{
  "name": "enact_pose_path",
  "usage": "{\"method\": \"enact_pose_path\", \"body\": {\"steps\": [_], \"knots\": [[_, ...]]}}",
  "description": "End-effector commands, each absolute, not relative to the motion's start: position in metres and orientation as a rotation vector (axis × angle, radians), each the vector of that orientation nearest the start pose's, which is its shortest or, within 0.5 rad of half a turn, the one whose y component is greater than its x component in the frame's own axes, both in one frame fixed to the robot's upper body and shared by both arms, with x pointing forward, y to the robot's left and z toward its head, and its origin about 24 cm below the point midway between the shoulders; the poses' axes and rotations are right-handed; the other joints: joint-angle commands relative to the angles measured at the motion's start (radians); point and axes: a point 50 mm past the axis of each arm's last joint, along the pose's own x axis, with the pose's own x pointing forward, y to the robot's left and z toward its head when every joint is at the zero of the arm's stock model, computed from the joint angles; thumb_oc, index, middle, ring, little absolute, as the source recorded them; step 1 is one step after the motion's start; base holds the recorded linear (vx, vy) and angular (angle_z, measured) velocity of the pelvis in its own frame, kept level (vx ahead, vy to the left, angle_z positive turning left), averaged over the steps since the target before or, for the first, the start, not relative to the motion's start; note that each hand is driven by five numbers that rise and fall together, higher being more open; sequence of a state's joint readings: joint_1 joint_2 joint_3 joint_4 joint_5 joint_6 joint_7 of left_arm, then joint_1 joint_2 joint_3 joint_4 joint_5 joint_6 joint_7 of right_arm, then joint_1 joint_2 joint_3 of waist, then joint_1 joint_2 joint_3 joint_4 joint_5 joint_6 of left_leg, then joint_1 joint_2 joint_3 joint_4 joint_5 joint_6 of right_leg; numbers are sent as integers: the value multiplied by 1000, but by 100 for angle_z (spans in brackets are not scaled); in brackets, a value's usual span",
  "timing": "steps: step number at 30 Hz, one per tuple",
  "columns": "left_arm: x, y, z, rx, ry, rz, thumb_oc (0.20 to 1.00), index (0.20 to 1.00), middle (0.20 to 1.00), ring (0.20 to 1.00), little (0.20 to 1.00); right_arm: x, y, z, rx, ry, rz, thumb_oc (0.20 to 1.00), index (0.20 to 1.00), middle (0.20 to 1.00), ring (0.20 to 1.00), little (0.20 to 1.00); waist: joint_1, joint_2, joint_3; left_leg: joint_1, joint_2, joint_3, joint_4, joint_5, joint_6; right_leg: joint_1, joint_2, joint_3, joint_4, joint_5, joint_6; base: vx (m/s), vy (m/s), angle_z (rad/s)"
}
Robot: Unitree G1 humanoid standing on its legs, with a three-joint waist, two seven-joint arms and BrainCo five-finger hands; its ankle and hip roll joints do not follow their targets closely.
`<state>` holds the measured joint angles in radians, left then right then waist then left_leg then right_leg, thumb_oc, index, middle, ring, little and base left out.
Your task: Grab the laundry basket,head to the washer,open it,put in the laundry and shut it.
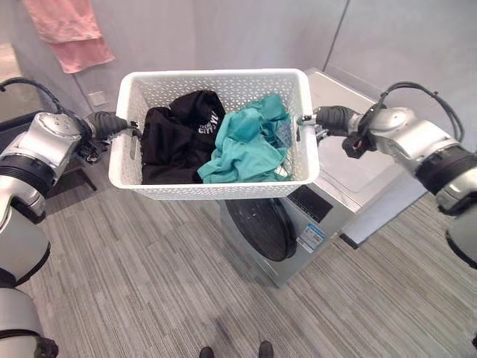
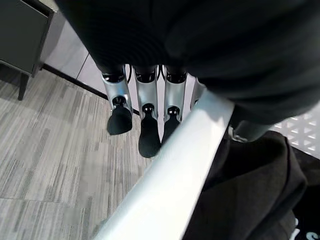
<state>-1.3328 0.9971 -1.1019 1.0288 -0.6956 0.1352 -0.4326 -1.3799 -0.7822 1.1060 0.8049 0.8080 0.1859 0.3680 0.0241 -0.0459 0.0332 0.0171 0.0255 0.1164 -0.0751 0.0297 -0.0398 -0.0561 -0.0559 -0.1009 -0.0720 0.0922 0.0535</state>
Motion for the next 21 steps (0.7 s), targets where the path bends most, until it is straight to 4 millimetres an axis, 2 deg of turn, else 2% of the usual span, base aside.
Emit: {"method": "enact_pose_path", "body": {"steps": [1, 2, 3, 4, 5, 6, 7, 8, 9, 11, 12, 13, 15, 16, 18, 19, 20, 21], "knots": [[377, 327, 295, 727, 163, 50, 200, 200, 200, 200, 200, 408, -170, 333, -608, -125, 343, 200, 200, 200, 200, 200, 82, 27, -2, 36, 45, 43, -12, -5, -43, 12, -38, -244, 94, 2, 85, -3, -93, -131], [380, 318, 306, 743, 130, 35, 200, 200, 200, 200, 200, 409, -177, 335, -620, -114, 307, 200, 200, 200, 200, 200, 58, 20, 3, 30, 49, 28, -12, 4, -43, 10, -4, -168, 93, -30, 73, -5, -94, -96], [380, 318, 306, 744, 129, 35, 200, 200, 200, 200, 200, 409, -177, 336, -620, -115, 307, 200, 200, 200, 200, 200, 58, 18, 1, 27, 49, 28, -12, 6, -43, 7, -4, -168, 92, -29, 73, 63, -122, -18], [380, 319, 303, 700, 109, 33, 200, 200, 200, 200, 200, 408, -162, 333, -561, -141, 374, 200, 200, 200, 200, 200, 57, 11, 2, 42, 53, 40, -12, 7, -44, 20, -1, -166, 76, -31, 62, 64, -120, 42], [381, 318, 298, 697, 124, 32, 200, 200, 200, 200, 200, 409, -157, 330, -576, -135, 384, 200, 200, 200, 200, 200, 51, 5, 14, 34, 56, 40, 48, -7, -42, 39, 0, -167, 66, -32, 49, 67, -120, 39], [381, 318, 298, 697, 124, 32, 200, 200, 200, 200, 200, 409, -157, 330, -576, -135, 385, 200, 200, 200, 200, 200, 51, 5, 14, 33, 56, 39, 49, -8, -42, 39, 0, -167, 66, -32, 49, 30, -120, 12], [382, 317, 295, 707, 140, 33, 200, 200, 200, 200, 200, 409, -154, 329, -590, -132, 392, 200, 200, 200, 200, 200, 52, -2, 27, 5, 55, 34, 139, -15, -42, 50, -1, -172, 57, -36, 38, 11, -130, -2], [386, 311, 295, 710, 138, 26, 200, 200, 200, 200, 200, 409, -148, 333, -613, -133, 400, 200, 200, 200, 200, 200, 54, -7, 51, -62, 46, 12, 287, -5, -52, 72, -1, -181, 43, -39, 22, 22, -164, 3], [388, 307, 297, 716, 131, 21, 200, 200, 200, 200, 200, 409, -145, 334, -617, -136, 410, 200, 200, 200, 200, 200, 61, -13, 60, -91, 39, -4, 336, 20, -57, 81, 0, -180, 41, -47, 13, 41, -114, 6], [391, 301, 296, 707, 121, 2, 200, 200, 200, 200, 200, 407, -142, 339, -622, -151, 418, 200, 200, 200, 200, 200, 59, -16, 65, -124, 42, -4, 330, 32, -55, 92, -1, -184, 37, -54, 10, 103, 1, 7], [394, 294, 291, 714, 129, -28, 200, 200, 200, 200, 200, 405, -147, 345, -623, -161, 400, 200, 200, 200, 200, 200, 57, -25, 61, -184, 68, 30, 232, 55, -49, 121, -9, -186, 20, -61, 21, 210, 89, 24], [395, 292, 291, 724, 129, -34, 200, 200, 200, 200, 200, 405, -152, 345, -628, -155, 387, 200, 200, 200, 200, 200, 66, -21, 58, -211, 86, 36, 180, 105, -59, 141, -8, -186, 8, -63, 27, 302, 136, 31], [394, 295, 288, 726, 136, -24, 200, 200, 200, 200, 200, 405, -157, 345, -644, -149, 375, 200, 200, 200, 200, 200, 82, -11, 57, -250, 111, 13, 66, 173, -81, 176, -17, -172, 3, -77, 38, 227, 129, 14], [394, 295, 288, 726, 135, -24, 200, 200, 200, 200, 200, 405, -157, 345, -644, -149, 375, 200, 200, 200, 200, 200, 82, -11, 58, -248, 110, 14, 65, 173, -81, 177, -18, -172, 3, -77, 38, 192, 122, -8], [395, 294, 286, 721, 135, -32, 200, 200, 200, 200, 200, 405, -161, 345, -628, -149, 363, 200, 200, 200, 200, 200, 92, 16, 50, -263, 146, 16, -5, 220, -106, 233, -31, -150, 1, -99, 51, 352, 276, -22], [395, 292, 287, 730, 135, -36, 200, 200, 200, 200, 200, 405, -166, 344, -633, -136, 348, 200, 200, 200, 200, 200, 89, 27, 42, -264, 159, 50, -3, 230, -110, 253, -38, -149, -3, -105, 56, 527, 506, -53], [393, 296, 286, 757, 157, -37, 200, 200, 200, 200, 200, 405, -171, 340, -665, -101, 340, 200, 200, 200, 200, 200, 101, 48, 11, -227, 137, 21, 11, 209, -94, 276, -66, -129, 3, -122, 76, 438, 493, -48], [393, 295, 285, 761, 159, -47, 200, 200, 200, 200, 200, 404, -164, 335, -672, -101, 382, 200, 200, 200, 200, 200, 102, 53, 0, -234, 111, -1, 47, 194, -84, 276, -93, -117, 26, -121, 84, 332, 387, -68]]}}
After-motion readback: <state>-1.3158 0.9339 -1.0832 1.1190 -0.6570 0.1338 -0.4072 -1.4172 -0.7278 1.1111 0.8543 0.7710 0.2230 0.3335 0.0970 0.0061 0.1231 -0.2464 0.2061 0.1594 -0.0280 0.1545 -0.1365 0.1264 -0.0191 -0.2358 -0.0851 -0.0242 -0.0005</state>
